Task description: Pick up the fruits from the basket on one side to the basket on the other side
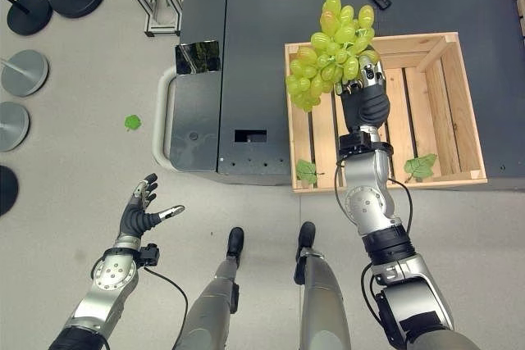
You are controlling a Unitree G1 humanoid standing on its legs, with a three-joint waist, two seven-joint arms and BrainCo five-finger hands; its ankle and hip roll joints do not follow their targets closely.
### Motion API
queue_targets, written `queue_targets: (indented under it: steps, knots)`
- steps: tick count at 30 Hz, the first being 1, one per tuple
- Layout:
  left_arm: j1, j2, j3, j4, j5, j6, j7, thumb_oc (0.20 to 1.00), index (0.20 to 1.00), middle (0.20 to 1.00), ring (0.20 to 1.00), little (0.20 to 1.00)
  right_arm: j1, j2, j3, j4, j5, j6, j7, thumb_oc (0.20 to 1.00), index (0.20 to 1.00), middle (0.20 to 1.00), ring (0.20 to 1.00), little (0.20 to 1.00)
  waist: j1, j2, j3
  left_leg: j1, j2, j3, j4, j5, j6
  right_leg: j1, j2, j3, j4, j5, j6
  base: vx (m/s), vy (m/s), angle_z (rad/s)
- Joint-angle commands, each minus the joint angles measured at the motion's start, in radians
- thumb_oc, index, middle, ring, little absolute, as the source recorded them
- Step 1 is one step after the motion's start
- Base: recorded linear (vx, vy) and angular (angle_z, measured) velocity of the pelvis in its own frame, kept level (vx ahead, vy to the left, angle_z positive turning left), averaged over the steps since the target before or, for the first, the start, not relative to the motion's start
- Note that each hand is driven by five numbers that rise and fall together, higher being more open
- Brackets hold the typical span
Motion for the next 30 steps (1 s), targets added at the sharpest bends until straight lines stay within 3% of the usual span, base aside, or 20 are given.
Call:
queue_targets:
  steps: [1, 8, 10, 13, 20, 26, 30]
  knots:
    - [0.063, 0.011, 0.037, -0.060, -0.036, -0.043, -0.004, 1.000, 1.000, 1.000, 1.000, 1.000, 0.008, 0.013, -0.007, -0.118, 0.015, -0.066, 0.071, 0.200, 0.200, 0.200, 0.200, 0.200, -0.013, -0.011, -0.106, 0.108, -0.022, -0.013, -0.005, -0.117, 0.051, 0.023, -0.064, 0.036, -0.020, 0.035, 0.157, 0.00, 0.000, 0.00]
    - [0.049, 0.027, 0.037, -0.133, -0.039, -0.057, -0.037, 1.000, 1.000, 1.000, 1.000, 1.000, 0.053, -0.035, -0.005, -0.137, -0.053, -0.036, 0.077, 0.200, 0.200, 0.200, 0.200, 0.200, -0.011, -0.013, -0.126, 0.116, -0.022, -0.021, -0.008, -0.116, 0.050, 0.047, -0.068, 0.022, -0.033, 0.034, 0.159, 0.00, 0.000, 0.00]
    - [0.053, 0.077, 0.024, -0.221, -0.092, -0.067, -0.117, 1.000, 1.000, 1.000, 1.000, 1.000, 0.079, -0.081, -0.012, -0.136, -0.082, -0.013, 0.087, 0.200, 0.200, 0.200, 0.200, 0.200, -0.013, -0.012, -0.144, 0.123, -0.021, -0.022, -0.006, -0.121, 0.050, 0.067, -0.070, 0.012, -0.040, 0.036, 0.162, 0.02, 0.025, 0.05]
    - [0.052, 0.086, 0.027, -0.239, -0.123, -0.068, -0.133, 1.000, 1.000, 1.000, 1.000, 1.000, 0.086, -0.095, -0.004, -0.138, -0.093, -0.007, 0.091, 0.200, 0.200, 0.200, 0.200, 0.200, -0.015, -0.015, -0.155, 0.128, -0.021, -0.022, -0.006, -0.123, 0.050, 0.077, -0.069, 0.009, -0.046, 0.037, 0.162, 0.03, 0.014, 0.04]
    - [-0.029, 0.161, -0.004, -0.421, -0.346, -0.044, -0.234, 1.000, 1.000, 1.000, 1.000, 1.000, 0.138, -0.102, 0.056, -0.174, -0.117, 0.062, 0.111, 0.200, 0.200, 0.200, 0.200, 0.200, -0.029, -0.020, -0.219, 0.167, -0.016, -0.027, -0.005, -0.140, 0.053, 0.140, -0.065, -0.008, -0.075, 0.038, 0.167, 0.06, 0.019, 0.01]
    - [-0.172, 0.265, -0.108, -0.497, -0.397, -0.010, -0.253, 1.000, 1.000, 1.000, 1.000, 1.000, 0.149, -0.086, 0.118, -0.184, -0.128, 0.109, 0.124, 0.200, 0.200, 0.200, 0.200, 0.200, -0.049, -0.024, -0.257, 0.188, -0.009, -0.021, -0.011, -0.145, 0.053, 0.167, -0.057, -0.007, -0.093, 0.035, 0.169, 0.04, 0.010, 0.05]
    - [-0.280, 0.274, -0.220, -0.483, -0.460, 0.018, -0.262, 1.000, 1.000, 1.000, 1.000, 1.000, 0.133, -0.095, 0.162, -0.184, -0.147, 0.139, 0.124, 0.200, 0.200, 0.200, 0.200, 0.200, -0.060, -0.029, -0.272, 0.198, -0.003, -0.013, -0.014, -0.147, 0.051, 0.177, -0.048, -0.002, -0.099, 0.035, 0.168, 0.03, 0.001, -0.02]
